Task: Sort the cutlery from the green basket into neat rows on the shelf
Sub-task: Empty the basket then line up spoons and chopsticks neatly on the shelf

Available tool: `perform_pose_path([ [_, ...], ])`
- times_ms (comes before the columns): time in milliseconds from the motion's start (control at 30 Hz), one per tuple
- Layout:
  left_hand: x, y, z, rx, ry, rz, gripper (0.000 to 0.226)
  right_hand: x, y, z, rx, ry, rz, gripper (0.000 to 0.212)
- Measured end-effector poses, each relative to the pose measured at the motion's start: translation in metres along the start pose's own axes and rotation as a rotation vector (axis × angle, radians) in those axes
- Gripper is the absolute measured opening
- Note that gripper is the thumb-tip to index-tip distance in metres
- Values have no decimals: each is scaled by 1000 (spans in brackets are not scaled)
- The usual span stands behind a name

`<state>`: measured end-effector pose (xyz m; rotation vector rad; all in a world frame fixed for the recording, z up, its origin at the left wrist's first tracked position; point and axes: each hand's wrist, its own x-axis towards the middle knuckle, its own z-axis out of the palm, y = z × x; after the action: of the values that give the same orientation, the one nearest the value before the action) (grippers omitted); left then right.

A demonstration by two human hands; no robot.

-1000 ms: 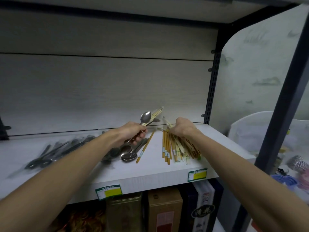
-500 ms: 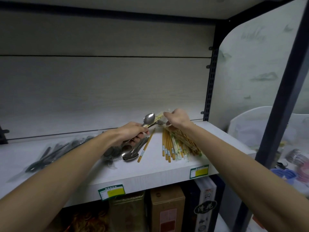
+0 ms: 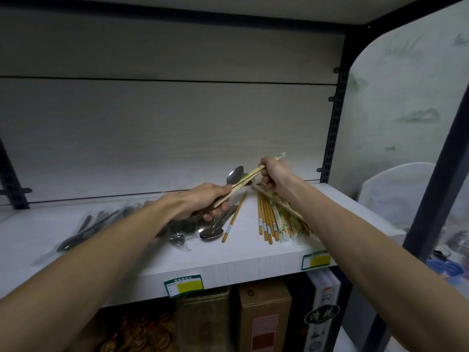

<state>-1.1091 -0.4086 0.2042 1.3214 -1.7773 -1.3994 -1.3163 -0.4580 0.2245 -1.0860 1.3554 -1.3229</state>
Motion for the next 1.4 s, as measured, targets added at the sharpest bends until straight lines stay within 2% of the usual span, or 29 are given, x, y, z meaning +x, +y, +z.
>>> perform_pose_path([
  [133,-5,9,4,50,82,76,34,2,-3,-7,5,124,-47,18],
  [300,-8,8,0,-9,174,32,27,0,-14,-32,71,295,-127,23],
  [367,-5,3,-2,-5,228,16,24,-7,-17,-42,47,341,-213,25],
  [467,-4,-1,-1,53,322,10,21,-21,-19,-53,-65,401,-458,29],
  [533,-4,0,-1,80,365,3,20,-34,-19,-58,-189,357,-634,33],
  [633,-1,2,-2,93,401,-12,24,-51,-9,-60,-464,151,-811,37],
  [733,2,2,-5,120,437,-15,28,-61,5,-55,-962,-13,-1014,45],
  [800,2,-2,-8,169,448,-20,27,-63,13,-51,-1287,-116,-1105,35],
  [833,2,-4,-10,198,450,-21,27,-64,16,-48,-1399,-157,-1103,27],
  [900,1,-8,-12,256,448,-16,27,-67,20,-43,-1544,-221,-1024,27],
  [1000,0,-10,-16,390,440,-15,29,-68,21,-34,-1683,-315,-797,47],
  [1067,-2,-12,-18,436,434,-16,30,-68,20,-29,-1709,-343,-721,54],
  [1200,-8,-10,-19,501,449,-6,31,-73,23,-11,-1594,-311,-776,37],
  [1333,-14,-6,-23,311,384,-14,36,-71,33,18,-1494,-249,-824,45],
  [1400,-19,-3,-28,298,359,-22,37,-65,38,31,-1445,-171,-856,46],
])
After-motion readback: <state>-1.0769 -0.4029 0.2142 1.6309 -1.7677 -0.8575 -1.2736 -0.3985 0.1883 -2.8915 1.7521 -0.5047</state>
